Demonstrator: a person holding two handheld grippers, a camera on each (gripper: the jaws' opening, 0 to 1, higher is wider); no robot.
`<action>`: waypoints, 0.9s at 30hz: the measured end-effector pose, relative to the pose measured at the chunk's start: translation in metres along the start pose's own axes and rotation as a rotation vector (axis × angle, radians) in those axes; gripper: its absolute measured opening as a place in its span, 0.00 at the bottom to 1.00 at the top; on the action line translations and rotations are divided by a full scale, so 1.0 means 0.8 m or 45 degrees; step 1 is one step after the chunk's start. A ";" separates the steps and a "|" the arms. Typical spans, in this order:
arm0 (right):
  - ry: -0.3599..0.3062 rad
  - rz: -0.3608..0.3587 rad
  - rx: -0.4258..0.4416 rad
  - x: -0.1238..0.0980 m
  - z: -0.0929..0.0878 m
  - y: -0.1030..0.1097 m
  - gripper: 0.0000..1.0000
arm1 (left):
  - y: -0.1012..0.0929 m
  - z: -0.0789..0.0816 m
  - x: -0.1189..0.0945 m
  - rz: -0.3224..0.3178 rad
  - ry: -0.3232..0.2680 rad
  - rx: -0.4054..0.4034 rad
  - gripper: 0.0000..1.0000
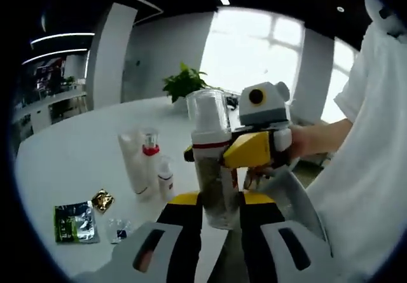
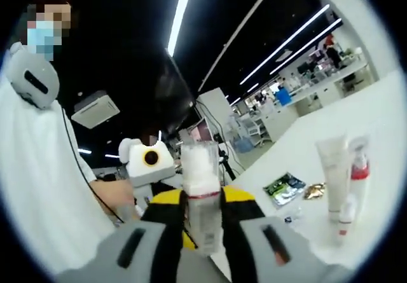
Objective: Arrange the skincare products in the storage area until every visible bottle or jar stands upright without overlapping.
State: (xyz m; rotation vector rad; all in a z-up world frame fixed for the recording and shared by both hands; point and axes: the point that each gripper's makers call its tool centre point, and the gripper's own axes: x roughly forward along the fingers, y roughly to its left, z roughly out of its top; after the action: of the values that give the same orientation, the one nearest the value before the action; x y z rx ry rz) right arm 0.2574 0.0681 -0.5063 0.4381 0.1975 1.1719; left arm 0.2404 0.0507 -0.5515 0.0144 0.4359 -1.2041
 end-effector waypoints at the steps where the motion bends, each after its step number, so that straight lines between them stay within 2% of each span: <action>1: -0.018 -0.021 -0.024 -0.001 0.007 0.000 0.25 | 0.002 0.000 0.002 0.002 0.001 -0.004 0.16; 3: -0.031 -0.071 -0.043 -0.004 0.014 -0.004 0.25 | 0.002 -0.004 0.007 -0.007 0.010 0.001 0.16; 5: 0.012 -0.126 -0.107 -0.007 0.011 -0.010 0.24 | 0.002 -0.005 0.011 -0.011 0.006 -0.017 0.16; 13: 0.020 -0.198 -0.161 -0.016 0.019 -0.008 0.23 | -0.001 -0.007 0.019 -0.041 0.006 -0.002 0.16; 16: -0.007 -0.220 -0.160 -0.017 0.026 -0.007 0.23 | -0.001 -0.010 0.020 -0.043 0.009 -0.004 0.16; 20: 0.017 -0.261 -0.192 -0.014 0.023 -0.010 0.22 | -0.002 -0.012 0.022 -0.051 -0.001 -0.027 0.16; 27: 0.053 -0.342 -0.302 -0.008 0.019 -0.011 0.21 | 0.006 -0.015 0.024 0.010 0.049 0.074 0.17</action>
State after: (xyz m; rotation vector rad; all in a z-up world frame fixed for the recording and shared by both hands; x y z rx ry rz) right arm 0.2677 0.0557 -0.4968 0.1713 0.1461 0.9267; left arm 0.2459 0.0383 -0.5700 0.0894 0.4344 -1.2104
